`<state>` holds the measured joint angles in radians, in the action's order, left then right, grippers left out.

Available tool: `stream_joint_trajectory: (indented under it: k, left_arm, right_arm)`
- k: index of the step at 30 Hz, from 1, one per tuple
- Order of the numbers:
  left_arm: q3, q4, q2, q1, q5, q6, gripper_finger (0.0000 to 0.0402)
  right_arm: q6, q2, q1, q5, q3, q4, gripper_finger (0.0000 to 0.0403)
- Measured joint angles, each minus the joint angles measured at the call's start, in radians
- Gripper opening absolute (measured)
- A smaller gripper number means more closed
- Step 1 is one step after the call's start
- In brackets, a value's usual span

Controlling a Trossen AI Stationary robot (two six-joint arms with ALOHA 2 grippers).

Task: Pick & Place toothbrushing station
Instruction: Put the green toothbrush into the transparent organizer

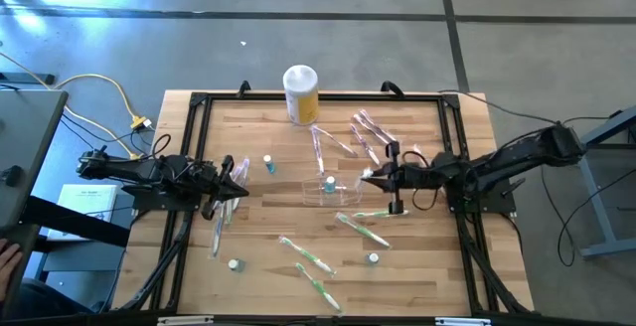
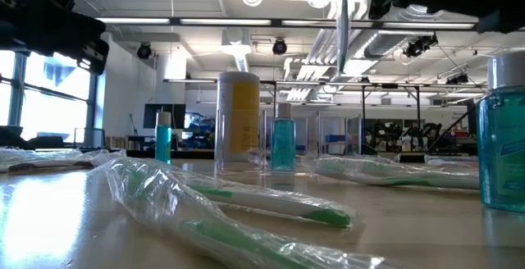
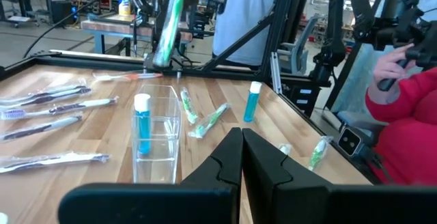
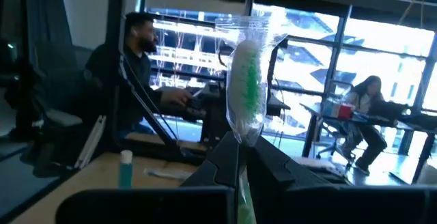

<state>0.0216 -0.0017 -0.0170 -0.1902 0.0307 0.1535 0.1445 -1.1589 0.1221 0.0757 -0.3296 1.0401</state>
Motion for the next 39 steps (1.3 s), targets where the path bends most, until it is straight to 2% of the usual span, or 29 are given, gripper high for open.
stream_joint_trajectory:
  k: [9, 16, 22, 30, 39]
  left_arm:
    - [0.0, 0.0, 0.0, 0.0, -0.048, 0.007, 0.0003]
    - [0.0, 0.0, 0.0, 0.0, -0.045, 0.016, 0.0003]
    - [0.0, 0.0, 0.0, 0.0, -0.044, 0.011, 0.0003]
    - [0.0, 0.0, 0.0, 0.0, -0.045, 0.01, 0.0003]
    - [0.0, 0.0, 0.0, 0.0, -0.045, 0.01, 0.0003]
  right_arm:
    - [-0.156, -0.241, -0.113, -0.055, 0.015, 0.278, 0.0006]
    - [-0.255, -0.375, -0.121, 0.042, 0.015, 0.339, 0.0006]
    - [-0.308, -0.413, -0.1, 0.136, 0.015, 0.336, 0.0007]
    - [-0.359, -0.419, -0.097, 0.133, 0.015, 0.268, 0.0011]
    - [-0.352, -0.419, -0.097, 0.138, 0.015, 0.211, 0.0049]
